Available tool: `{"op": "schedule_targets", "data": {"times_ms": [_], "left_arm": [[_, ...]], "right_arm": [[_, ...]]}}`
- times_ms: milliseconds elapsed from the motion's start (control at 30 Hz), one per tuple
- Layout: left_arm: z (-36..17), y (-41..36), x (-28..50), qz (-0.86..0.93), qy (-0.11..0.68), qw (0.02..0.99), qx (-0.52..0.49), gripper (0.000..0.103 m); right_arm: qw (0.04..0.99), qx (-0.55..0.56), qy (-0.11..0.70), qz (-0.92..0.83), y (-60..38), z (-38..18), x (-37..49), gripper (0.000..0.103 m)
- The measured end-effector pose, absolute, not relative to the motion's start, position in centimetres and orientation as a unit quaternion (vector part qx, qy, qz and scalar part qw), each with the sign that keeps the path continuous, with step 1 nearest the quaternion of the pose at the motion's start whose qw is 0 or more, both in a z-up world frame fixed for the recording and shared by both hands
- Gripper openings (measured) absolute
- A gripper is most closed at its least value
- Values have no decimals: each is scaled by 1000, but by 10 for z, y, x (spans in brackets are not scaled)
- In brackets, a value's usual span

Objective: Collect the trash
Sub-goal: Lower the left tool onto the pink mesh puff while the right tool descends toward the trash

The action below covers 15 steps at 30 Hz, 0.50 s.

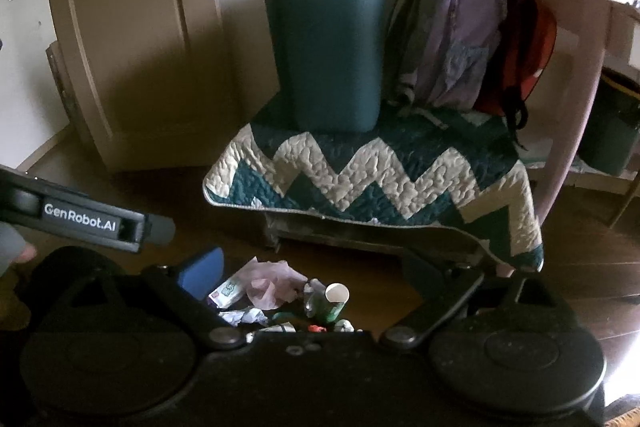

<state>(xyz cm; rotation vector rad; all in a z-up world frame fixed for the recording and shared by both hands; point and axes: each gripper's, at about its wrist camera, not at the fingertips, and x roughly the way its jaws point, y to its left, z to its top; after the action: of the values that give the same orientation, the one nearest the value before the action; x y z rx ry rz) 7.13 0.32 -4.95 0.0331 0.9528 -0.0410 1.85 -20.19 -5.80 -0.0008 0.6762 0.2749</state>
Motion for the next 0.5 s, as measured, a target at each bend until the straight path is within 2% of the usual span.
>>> {"op": "schedule_targets", "data": {"times_ms": [500], "left_arm": [[-113,27,186,-13,521,853,31,103]], "right_arm": [[901,28,411,137,-200,-114,118,94]]}}
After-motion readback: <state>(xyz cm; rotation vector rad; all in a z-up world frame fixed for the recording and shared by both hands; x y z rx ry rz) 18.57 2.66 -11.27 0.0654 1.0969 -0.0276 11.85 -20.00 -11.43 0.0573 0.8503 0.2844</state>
